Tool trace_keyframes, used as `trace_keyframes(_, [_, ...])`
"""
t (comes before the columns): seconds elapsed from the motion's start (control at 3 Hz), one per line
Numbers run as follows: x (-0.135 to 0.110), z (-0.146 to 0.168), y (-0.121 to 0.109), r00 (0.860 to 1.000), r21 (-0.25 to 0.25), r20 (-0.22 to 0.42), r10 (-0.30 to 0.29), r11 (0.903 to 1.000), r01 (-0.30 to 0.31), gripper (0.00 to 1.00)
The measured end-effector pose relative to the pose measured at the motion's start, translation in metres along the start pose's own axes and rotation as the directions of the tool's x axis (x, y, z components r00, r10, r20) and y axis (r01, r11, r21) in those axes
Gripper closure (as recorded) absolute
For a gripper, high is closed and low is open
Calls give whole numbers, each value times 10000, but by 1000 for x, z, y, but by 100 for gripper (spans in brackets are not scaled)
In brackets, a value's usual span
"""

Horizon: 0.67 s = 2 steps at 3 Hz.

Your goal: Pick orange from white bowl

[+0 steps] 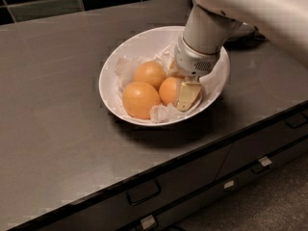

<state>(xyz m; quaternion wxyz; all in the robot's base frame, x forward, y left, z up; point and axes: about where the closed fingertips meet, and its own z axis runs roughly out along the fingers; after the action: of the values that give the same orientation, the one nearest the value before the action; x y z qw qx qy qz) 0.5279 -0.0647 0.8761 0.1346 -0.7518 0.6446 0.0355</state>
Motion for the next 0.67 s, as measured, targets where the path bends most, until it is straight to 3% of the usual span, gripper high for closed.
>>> trace_keyframes(0.67, [-8, -18, -1, 9997, 332, -182, -137, 9993, 143, 100])
